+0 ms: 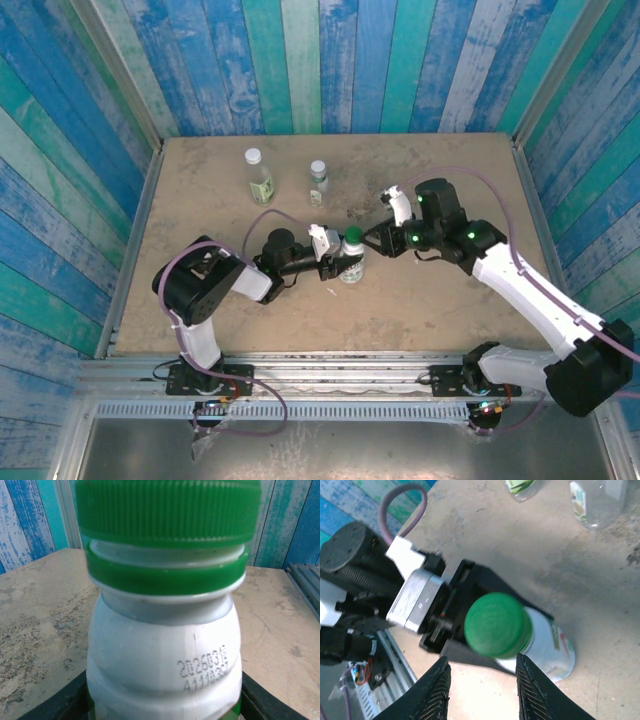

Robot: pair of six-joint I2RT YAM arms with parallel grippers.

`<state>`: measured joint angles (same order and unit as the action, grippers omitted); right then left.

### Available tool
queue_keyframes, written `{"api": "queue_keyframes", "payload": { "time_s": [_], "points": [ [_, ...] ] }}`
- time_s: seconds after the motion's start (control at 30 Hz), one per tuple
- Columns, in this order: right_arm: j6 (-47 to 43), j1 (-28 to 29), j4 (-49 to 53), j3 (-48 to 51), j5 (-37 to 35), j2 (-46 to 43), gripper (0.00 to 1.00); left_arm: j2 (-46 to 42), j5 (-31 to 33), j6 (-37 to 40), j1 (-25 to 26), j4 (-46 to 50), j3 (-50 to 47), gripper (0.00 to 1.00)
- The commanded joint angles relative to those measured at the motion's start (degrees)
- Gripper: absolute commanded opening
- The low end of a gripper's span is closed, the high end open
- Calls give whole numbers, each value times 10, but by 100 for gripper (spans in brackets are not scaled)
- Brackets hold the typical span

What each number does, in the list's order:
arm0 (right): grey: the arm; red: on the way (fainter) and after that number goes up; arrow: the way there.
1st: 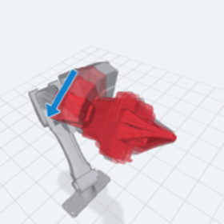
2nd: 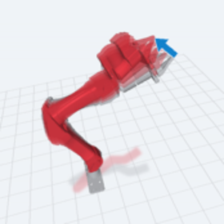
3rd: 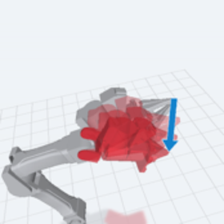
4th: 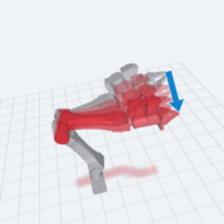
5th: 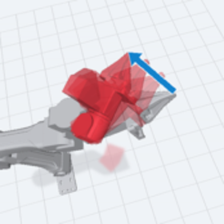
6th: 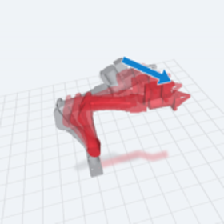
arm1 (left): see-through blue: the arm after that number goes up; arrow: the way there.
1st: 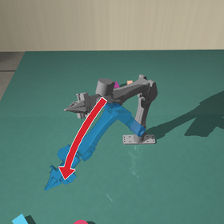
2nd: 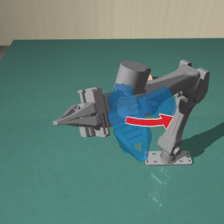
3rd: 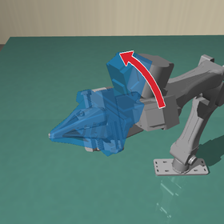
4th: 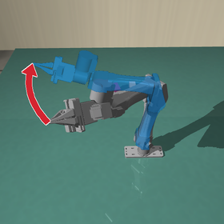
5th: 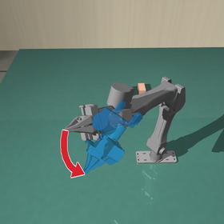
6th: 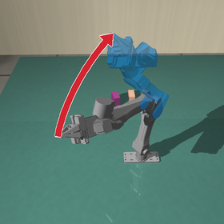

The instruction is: Screw on the bottle caps

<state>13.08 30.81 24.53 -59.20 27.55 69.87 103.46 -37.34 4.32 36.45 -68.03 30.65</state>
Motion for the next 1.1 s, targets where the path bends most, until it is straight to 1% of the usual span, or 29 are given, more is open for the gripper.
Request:
{"api": "queue_keyframes", "payload": {
  "time_s": [0.0, 0.1, 0.17, 0.37, 0.4, 0.43, 0.5, 0.7, 0.73, 0.8, 0.9, 1.0, 1.03, 1.07],
  "points": [
    [-8, -4, -9, -44, 11, 49, 37, -27, 6, 14, 0, 46, -9, 56],
    [-22, -6, 14, -70, 45, 88, 35, -27, 5, 13, 0, 45, -9, 56],
    [-23, -4, 21, -64, 61, 92, 28, -27, 6, 13, 0, 43, -9, 56],
    [-29, 28, 52, -7, 82, 53, 21, -28, 4, 13, 0, 45, -10, 56],
    [-26, 31, 52, 1, 78, 45, 20, -29, 5, 13, 0, 44, -10, 56],
    [-22, 49, 51, 11, 72, 34, 19, -30, 4, 14, 0, 43, -11, 56],
    [-8, 53, 48, 22, 67, 13, 17, -31, 5, 14, 1, 42, -13, 56],
    [20, 53, 45, 30, 68, -25, 18, -41, 8, 15, 0, 53, -12, 56],
    [16, 53, 48, 28, 58, -30, 21, -45, 10, 19, 0, 59, -12, 55],
    [-10, 53, 56, 21, 30, -40, 34, -57, 16, 27, 1, 77, -15, 55],
    [-86, 54, 76, 9, -18, -63, 48, -89, 22, 53, 2, 118, -21, 54],
    [-192, 55, 109, -7, -42, -79, 67, -127, 23, 93, 6, 205, -17, 55],
    [-252, 57, 127, -11, -40, -84, 72, -142, 10, 102, 6, 238, -12, 55],
    [-294, 59, 136, -12, -42, -90, 75, -154, -2, 107, 7, 263, -9, 55]
  ]
}}
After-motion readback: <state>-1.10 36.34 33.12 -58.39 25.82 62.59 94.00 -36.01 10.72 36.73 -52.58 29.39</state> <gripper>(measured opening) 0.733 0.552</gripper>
